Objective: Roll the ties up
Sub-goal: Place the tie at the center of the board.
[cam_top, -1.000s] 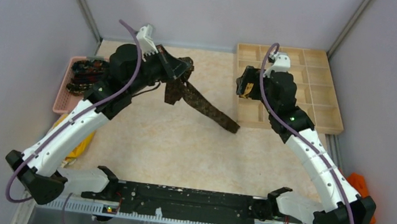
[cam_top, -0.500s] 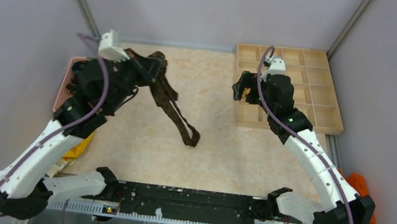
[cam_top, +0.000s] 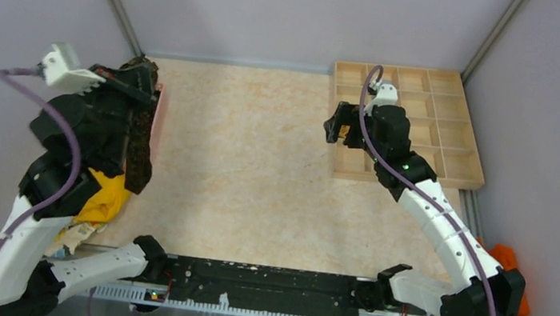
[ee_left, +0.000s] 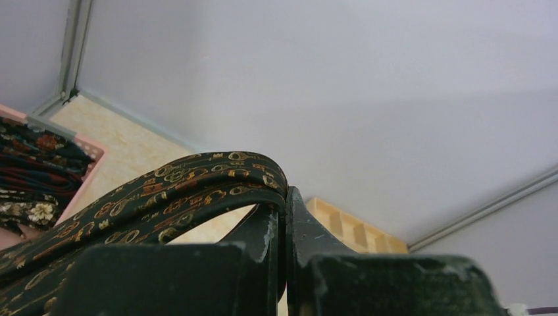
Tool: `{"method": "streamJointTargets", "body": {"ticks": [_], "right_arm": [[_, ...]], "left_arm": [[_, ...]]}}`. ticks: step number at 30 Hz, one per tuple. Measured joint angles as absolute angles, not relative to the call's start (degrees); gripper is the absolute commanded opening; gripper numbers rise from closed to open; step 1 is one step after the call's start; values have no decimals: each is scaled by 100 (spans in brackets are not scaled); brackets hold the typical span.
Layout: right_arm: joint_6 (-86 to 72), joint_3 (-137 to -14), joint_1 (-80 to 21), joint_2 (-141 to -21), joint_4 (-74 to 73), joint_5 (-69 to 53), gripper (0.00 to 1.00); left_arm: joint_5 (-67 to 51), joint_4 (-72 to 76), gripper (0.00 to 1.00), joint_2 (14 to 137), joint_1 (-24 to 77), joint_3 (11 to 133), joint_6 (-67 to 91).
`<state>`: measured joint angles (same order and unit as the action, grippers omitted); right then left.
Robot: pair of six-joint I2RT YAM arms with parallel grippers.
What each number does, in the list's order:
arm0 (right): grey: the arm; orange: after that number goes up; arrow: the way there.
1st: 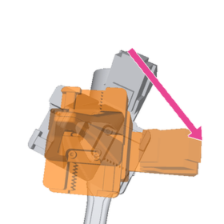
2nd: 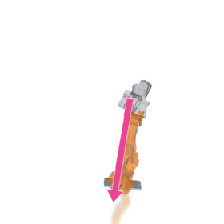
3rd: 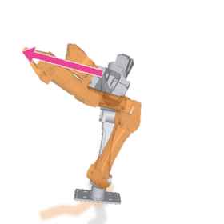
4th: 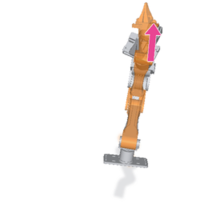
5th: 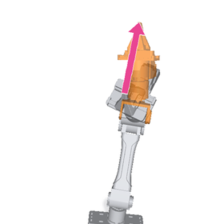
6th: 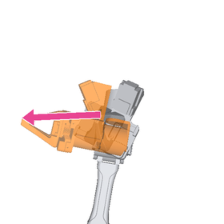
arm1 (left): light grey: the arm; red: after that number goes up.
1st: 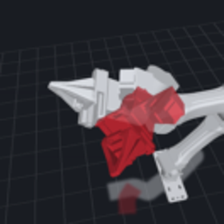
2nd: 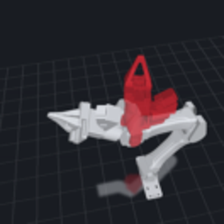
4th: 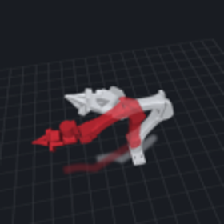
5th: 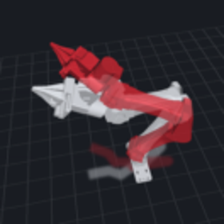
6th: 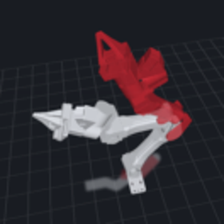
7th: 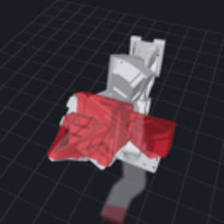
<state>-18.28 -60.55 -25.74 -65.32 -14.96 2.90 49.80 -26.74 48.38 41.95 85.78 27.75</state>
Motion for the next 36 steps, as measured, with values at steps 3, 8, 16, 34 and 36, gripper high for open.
{"method": "streamJointTargets", "body": {"ticks": [3, 8, 16, 34, 36], "right_arm": [[-1828, -5918, -2571, -6530, -1452, 287, 92], [-1828, -5616, -2571, -6508, -1452, 298, 92], [-1806, -5430, -2571, -6366, -1505, 648, 93], [-1811, -5433, -2569, -6322, -1503, 1299, 98], [-1811, -5459, -2569, -6366, -1507, 1356, 98]], "left_arm": [[4851, -2370, 0, 5177, 4195, 8082, 2770], [4086, -1557, 0, 6368, 4200, 6460, 2921], [3426, -1341, 0, 9015, 4447, 5756, 3441], [2965, -447, 27, 10396, 5529, 6278, 3382], [2722, -226, 36, 10396, 5636, 6058, 3328]]}}
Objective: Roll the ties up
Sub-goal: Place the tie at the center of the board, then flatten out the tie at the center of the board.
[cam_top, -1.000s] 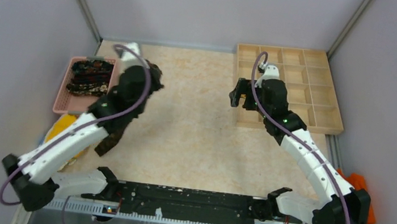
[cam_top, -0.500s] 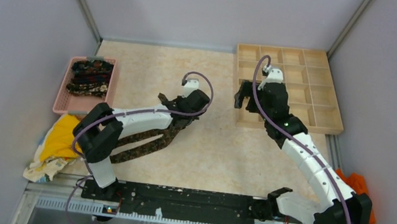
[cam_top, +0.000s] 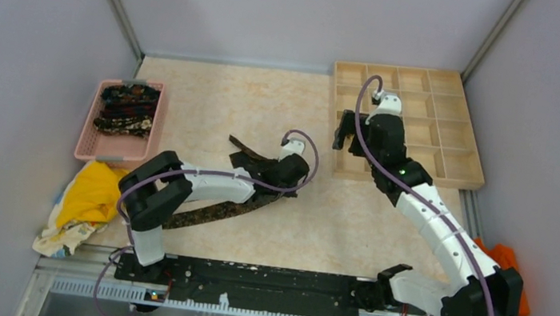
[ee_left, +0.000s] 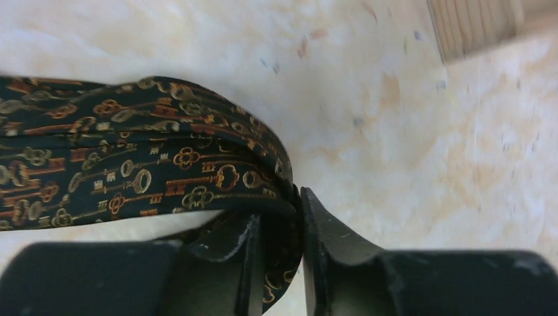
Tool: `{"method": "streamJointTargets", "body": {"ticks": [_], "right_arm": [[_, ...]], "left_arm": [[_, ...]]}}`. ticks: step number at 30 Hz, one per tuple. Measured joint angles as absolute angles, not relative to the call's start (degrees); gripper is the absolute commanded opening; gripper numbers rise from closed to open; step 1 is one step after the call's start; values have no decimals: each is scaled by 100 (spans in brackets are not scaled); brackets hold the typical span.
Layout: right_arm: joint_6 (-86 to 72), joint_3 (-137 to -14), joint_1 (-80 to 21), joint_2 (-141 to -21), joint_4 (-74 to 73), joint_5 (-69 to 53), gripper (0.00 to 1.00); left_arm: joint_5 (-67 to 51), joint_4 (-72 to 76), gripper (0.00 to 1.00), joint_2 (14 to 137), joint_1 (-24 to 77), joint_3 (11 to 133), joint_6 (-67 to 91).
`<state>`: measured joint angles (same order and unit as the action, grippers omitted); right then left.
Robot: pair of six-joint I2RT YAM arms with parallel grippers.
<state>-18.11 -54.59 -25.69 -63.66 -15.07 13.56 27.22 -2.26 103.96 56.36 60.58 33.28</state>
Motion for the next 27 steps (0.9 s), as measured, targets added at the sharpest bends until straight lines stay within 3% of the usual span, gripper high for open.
{"method": "streamJointTargets", "body": {"ticks": [3, 10, 15, 18, 22, 24, 27], "right_arm": [[-1811, -5640, -2569, -6589, -1599, 1376, 98], [-1804, -5999, -2569, -7011, -1634, 1264, 99], [-1774, -6283, -2569, -7273, -1649, 1066, 99], [-1772, -6318, -2569, -7408, -1621, 906, 99], [-1737, -6318, -2617, -7559, -1629, 666, 99], [-1621, -6361, -2729, -7666, -1684, 650, 99], [-1343, -6563, -3277, -8016, -1789, 849, 99]], "left_arm": [[2342, 60, 59, 10396, 5725, 5736, 3225], [1791, 454, 69, 10313, 5736, 5557, 3028], [1798, 419, 80, 9303, 5739, 4956, 3013], [1911, 340, 75, 8532, 5739, 4797, 3002], [2443, -86, 36, 7712, 5739, 4797, 3214], [2862, -480, 33, 7332, 5739, 4788, 3437], [3623, -1074, 36, 6705, 5739, 4692, 3870]]}}
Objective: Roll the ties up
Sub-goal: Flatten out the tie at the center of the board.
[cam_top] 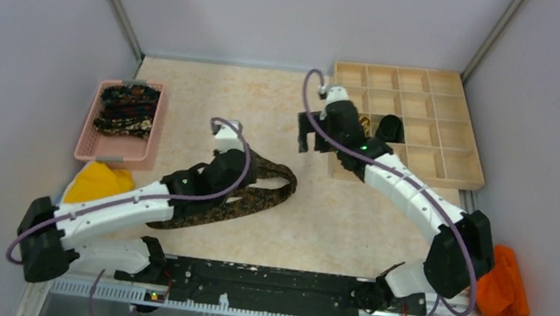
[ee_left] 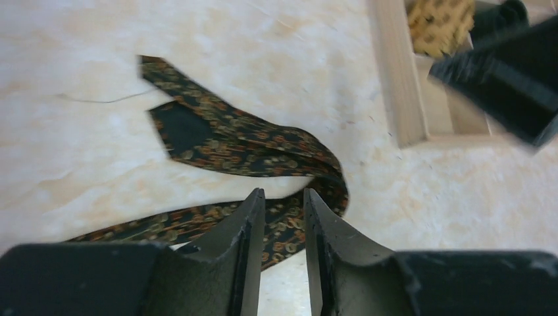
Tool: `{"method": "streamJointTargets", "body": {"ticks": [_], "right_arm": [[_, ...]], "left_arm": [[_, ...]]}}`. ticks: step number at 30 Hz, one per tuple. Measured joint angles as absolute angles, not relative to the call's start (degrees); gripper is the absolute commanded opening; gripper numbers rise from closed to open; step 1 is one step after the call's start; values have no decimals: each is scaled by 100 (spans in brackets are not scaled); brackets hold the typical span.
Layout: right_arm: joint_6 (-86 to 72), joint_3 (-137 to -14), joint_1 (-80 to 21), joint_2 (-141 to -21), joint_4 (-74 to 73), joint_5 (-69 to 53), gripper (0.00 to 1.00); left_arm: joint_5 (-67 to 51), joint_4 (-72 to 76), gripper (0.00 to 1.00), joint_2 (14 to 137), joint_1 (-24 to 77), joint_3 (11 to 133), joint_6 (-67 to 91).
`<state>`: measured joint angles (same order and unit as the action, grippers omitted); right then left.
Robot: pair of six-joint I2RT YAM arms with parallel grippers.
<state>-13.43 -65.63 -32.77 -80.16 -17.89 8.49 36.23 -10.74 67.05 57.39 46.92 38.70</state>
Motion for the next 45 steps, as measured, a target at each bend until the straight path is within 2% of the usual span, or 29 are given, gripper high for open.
{"method": "streamJointTargets", "body": {"ticks": [4, 10, 25, 29, 36, 41, 43, 45], "right_arm": [[-1007, -6648, -4193, -8536, -1876, 923, 99], [-491, -6928, -4877, -9373, -2338, 873, 99], [405, -8239, -5164, -11496, -3194, 1638, 99], [602, -8617, -5164, -11705, -3218, 1857, 92], [919, -9430, -5159, -12339, -3155, 1949, 66], [1013, -9653, -5118, -12562, -3063, 1750, 26], [989, -9653, -5089, -12580, -3039, 1634, 0], [858, -9636, -5022, -12580, -2980, 1586, 0]], "left_arm": [[4580, -2084, 39, 6018, 5712, 4659, 4617], [5321, -3151, 43, 5575, 5686, 4624, 5389], [5559, -3636, 49, 5133, 5684, 4298, 5701], [5564, -3629, 49, 5059, 5671, 4158, 5695], [5568, -3636, 50, 5061, 5647, 4128, 5695], [5570, -3649, 50, 5006, 5636, 4108, 5695], [5570, -3649, 48, 4947, 5625, 4075, 5695], [5570, -3645, 46, 4910, 5616, 4042, 5690]]}}
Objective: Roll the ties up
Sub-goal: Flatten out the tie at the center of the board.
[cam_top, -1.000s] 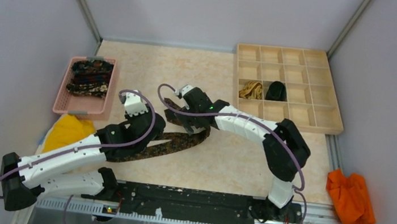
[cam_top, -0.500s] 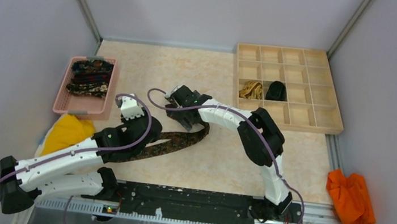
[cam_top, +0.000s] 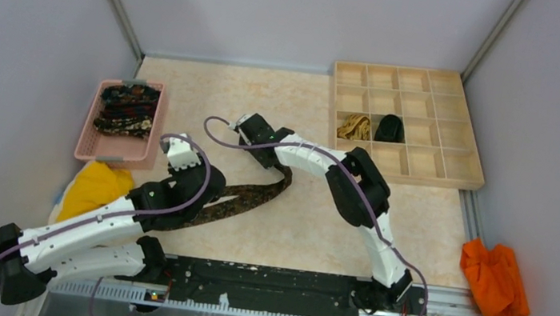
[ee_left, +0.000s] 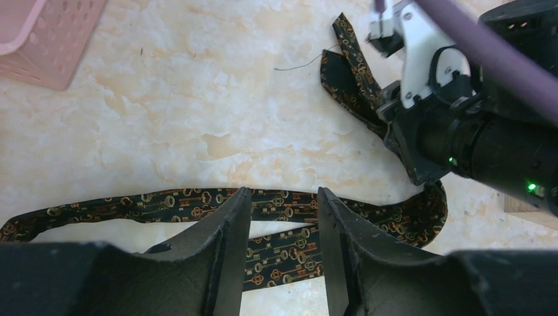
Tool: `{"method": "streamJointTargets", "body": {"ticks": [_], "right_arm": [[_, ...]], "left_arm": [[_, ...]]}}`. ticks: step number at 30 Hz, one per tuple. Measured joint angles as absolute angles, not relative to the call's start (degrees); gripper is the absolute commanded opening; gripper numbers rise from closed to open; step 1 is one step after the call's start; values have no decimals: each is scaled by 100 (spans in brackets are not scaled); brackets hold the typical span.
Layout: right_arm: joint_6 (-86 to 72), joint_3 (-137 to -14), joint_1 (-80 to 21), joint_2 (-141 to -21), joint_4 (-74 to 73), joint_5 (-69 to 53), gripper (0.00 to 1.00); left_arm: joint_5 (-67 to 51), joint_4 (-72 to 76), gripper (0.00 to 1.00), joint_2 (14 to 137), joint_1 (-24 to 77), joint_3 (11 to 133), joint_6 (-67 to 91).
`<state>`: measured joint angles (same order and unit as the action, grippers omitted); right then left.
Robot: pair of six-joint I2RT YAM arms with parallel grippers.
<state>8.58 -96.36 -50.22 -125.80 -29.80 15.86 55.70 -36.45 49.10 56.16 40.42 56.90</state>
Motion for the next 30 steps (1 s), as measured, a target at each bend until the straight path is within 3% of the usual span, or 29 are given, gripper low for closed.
{"method": "streamJointTargets", "body": {"ticks": [9, 22, 30], "right_arm": [[102, -8200, -4659, -11559, -2084, 2058, 0], [-805, -7190, -4641, -7161, -1317, 2679, 0], [-945, -6746, -5290, -5791, -1131, 3052, 0]], "left_arm": [[5557, -3457, 44, 5052, 5610, 3990, 5535], [5315, -1931, 52, 5636, 5605, 3817, 4480], [4742, 123, 50, 6558, 5450, 3817, 3465]]}}
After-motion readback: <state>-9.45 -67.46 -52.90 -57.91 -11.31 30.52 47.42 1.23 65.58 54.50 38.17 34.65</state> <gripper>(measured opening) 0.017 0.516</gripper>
